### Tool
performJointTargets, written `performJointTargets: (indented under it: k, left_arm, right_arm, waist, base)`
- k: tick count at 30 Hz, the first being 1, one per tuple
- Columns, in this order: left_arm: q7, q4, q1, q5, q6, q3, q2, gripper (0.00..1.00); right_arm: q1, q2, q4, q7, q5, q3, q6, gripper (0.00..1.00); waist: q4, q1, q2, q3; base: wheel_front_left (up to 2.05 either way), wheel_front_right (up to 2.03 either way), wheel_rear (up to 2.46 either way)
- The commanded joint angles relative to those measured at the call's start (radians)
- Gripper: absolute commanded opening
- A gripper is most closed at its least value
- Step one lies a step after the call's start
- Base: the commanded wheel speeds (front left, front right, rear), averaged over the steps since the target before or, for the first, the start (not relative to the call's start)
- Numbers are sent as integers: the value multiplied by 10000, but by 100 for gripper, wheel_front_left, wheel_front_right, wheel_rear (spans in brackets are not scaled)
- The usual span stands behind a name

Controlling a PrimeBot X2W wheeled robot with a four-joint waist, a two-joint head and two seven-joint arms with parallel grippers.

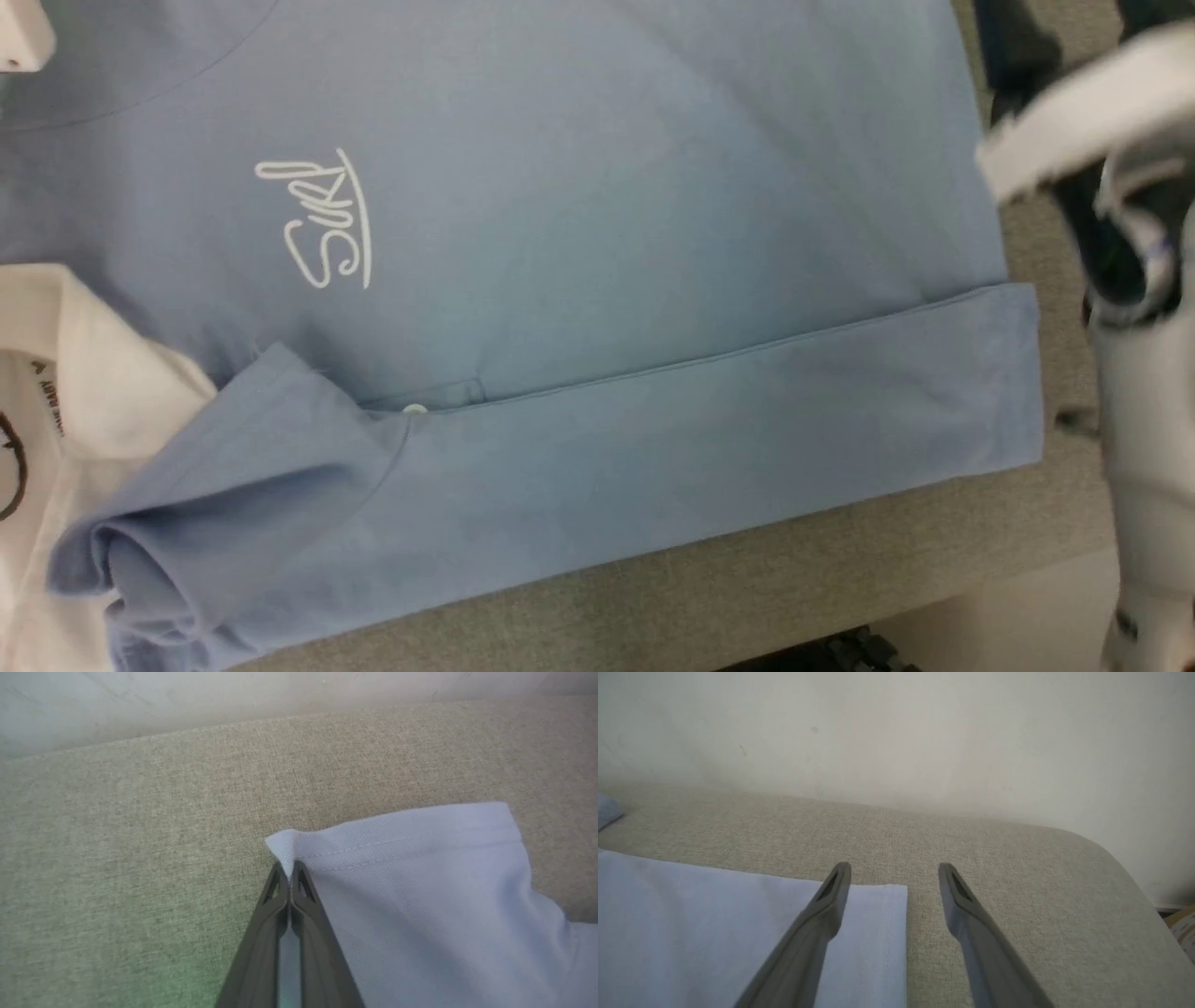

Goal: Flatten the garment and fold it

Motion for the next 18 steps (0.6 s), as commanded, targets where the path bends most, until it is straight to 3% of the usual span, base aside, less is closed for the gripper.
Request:
performJointTargets:
  k: [1, 9, 17, 18]
  left_arm:
    - [-60, 29, -119, 62, -82, -77, -50, 0]
    - [-185, 59, -419, 54, -160, -260, -326, 0]
    - [-349, 70, -660, 70, -286, -416, -485, 0]
    - [-353, 72, -678, 73, -301, -440, -496, 0]
  right_arm:
    - [-590, 104, 516, 779, 24, -174, -11, 100]
    - [-2855, 475, 2898, 4847, 199, -909, -11, 100]
    - [-3884, 651, 3929, 6532, -582, -1514, -11, 100]
    - [-3945, 673, 4021, 6701, -729, -1630, -11, 64]
  waist:
    - [140, 0, 0, 79]
    - [528, 0, 0, 364]
    - [754, 0, 0, 554]
    - [773, 0, 0, 560]
  base:
    - [0, 0, 0]
    - [0, 0, 0]
    - [0, 0, 0]
    - [0, 0, 0]
